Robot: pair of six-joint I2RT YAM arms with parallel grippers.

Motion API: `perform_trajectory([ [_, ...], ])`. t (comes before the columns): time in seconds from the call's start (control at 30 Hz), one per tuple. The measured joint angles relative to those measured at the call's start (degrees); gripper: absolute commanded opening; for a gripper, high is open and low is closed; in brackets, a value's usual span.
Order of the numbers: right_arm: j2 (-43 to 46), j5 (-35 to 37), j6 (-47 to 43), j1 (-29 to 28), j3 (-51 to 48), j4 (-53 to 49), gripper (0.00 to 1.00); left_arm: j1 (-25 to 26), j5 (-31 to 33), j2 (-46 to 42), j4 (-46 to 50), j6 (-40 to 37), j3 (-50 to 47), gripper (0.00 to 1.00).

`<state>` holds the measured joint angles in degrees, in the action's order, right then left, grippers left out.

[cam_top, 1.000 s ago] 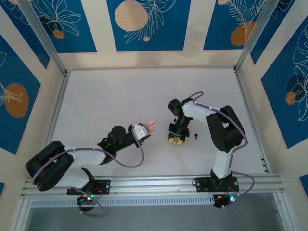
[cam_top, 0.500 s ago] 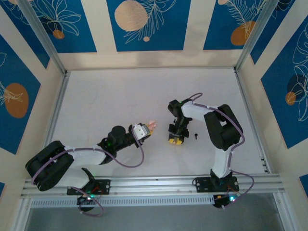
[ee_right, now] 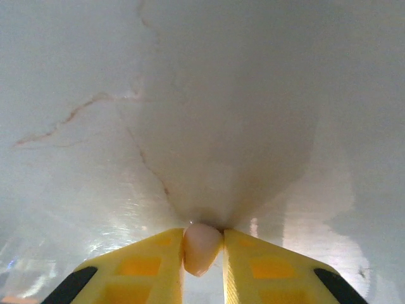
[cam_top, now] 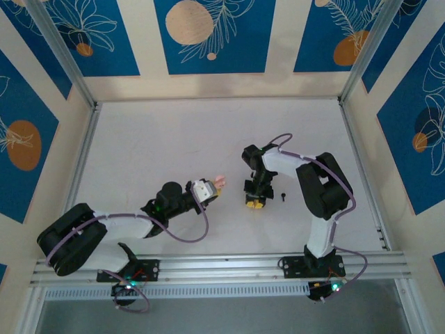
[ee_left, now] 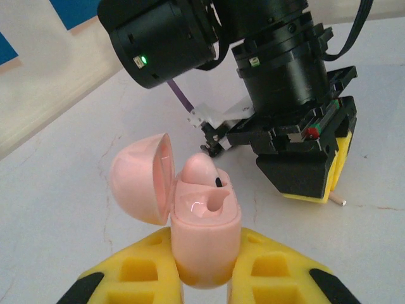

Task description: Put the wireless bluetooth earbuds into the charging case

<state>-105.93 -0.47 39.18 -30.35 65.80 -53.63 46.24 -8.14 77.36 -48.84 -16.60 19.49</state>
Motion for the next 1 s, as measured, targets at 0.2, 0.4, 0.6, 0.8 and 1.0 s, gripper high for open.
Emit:
perform_trajectory([
  [0.2, 10.5, 5.2, 0.0, -2.4, -4.3, 5.4, 0.2, 0.0, -0.7, 5.4, -2.4, 0.2, 0.2, 0.14],
  [0.4, 22.6, 11.4, -0.9, -6.5, -8.6, 12.0, 0.2, 0.0, -1.7, 9.7, -5.7, 1.5, 1.1, 0.14],
  [0.6, 33.0, 18.4, -4.8, -13.6, -13.0, 20.9, 0.2, 0.0, -3.4, 11.3, -7.6, 2.8, 3.0, 0.14],
  [0.8, 36.7, 22.0, -9.9, -18.1, -16.3, 28.6, 0.19, 0.0, -4.4, 11.8, -9.3, 4.5, 3.6, 0.14],
  [1.0, 39.1, 23.4, -14.1, -20.7, -18.9, 34.9, 0.19, 0.0, -5.1, 11.8, -9.4, 5.2, 3.8, 0.14],
])
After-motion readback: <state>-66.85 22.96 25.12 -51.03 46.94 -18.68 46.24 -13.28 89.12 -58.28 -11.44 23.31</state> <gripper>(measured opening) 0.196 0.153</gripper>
